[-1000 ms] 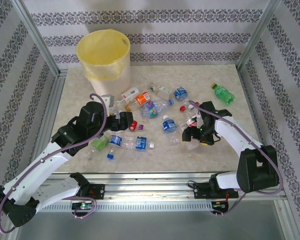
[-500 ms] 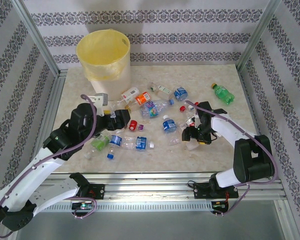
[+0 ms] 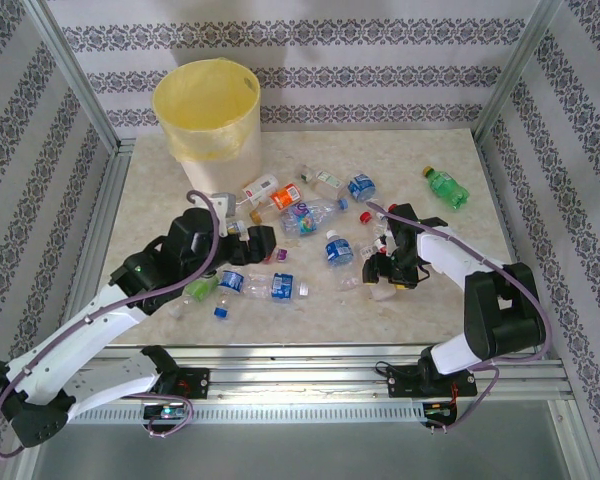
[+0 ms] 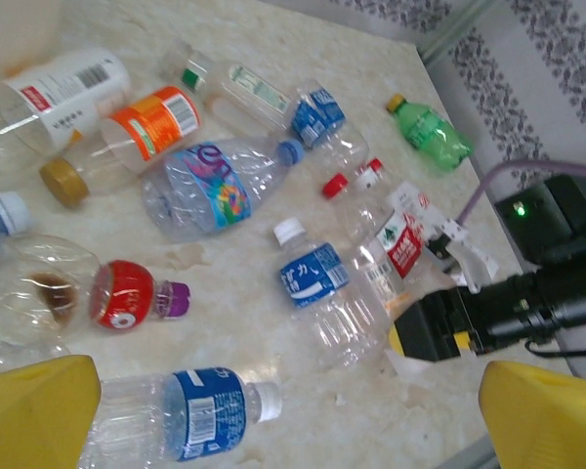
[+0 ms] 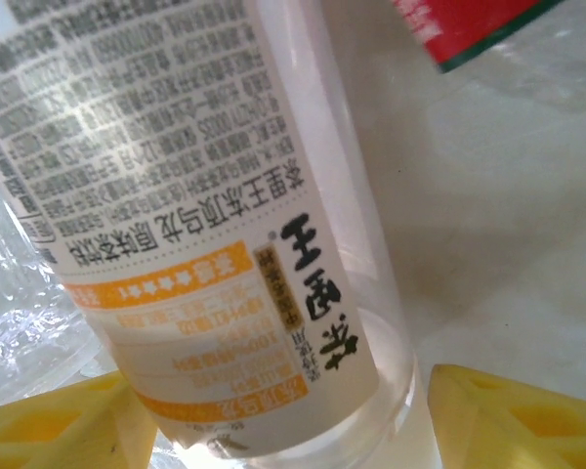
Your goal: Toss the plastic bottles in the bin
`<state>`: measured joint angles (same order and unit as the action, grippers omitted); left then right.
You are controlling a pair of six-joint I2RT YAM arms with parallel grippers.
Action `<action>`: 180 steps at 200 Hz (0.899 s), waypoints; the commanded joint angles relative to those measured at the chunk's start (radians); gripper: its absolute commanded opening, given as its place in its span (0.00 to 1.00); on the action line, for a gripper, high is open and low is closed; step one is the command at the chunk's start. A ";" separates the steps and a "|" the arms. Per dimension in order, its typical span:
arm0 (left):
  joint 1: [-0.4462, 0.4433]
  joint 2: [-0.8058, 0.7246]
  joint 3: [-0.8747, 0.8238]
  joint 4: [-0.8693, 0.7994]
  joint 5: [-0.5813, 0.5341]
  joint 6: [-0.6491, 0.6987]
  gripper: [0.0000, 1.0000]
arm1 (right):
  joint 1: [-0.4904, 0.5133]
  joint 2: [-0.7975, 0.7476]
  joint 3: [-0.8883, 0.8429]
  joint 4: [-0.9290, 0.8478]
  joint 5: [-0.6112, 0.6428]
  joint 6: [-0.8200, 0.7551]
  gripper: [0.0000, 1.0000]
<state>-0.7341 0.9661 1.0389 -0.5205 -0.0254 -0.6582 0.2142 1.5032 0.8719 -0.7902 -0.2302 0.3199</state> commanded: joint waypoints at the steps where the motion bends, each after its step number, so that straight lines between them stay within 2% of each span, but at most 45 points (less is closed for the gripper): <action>1: -0.025 0.003 0.066 0.020 -0.036 0.013 1.00 | 0.010 0.036 0.017 0.005 0.050 0.024 0.68; 45: -0.033 0.012 0.093 0.017 -0.006 0.026 1.00 | 0.012 0.067 0.020 0.021 0.053 0.049 0.59; 99: -0.034 0.012 0.084 0.049 0.035 0.008 1.00 | 0.020 0.025 -0.011 0.031 0.024 0.040 0.53; 136: -0.036 0.025 0.078 0.078 0.051 0.005 1.00 | 0.025 -0.057 -0.022 0.007 -0.008 0.038 0.41; 180: -0.036 0.083 0.090 0.141 0.074 -0.029 1.00 | 0.040 -0.219 -0.004 -0.048 -0.063 0.063 0.34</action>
<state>-0.7536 1.0195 1.1049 -0.4541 0.0250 -0.6594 0.2405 1.3720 0.8543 -0.7860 -0.2417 0.3614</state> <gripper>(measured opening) 0.997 0.544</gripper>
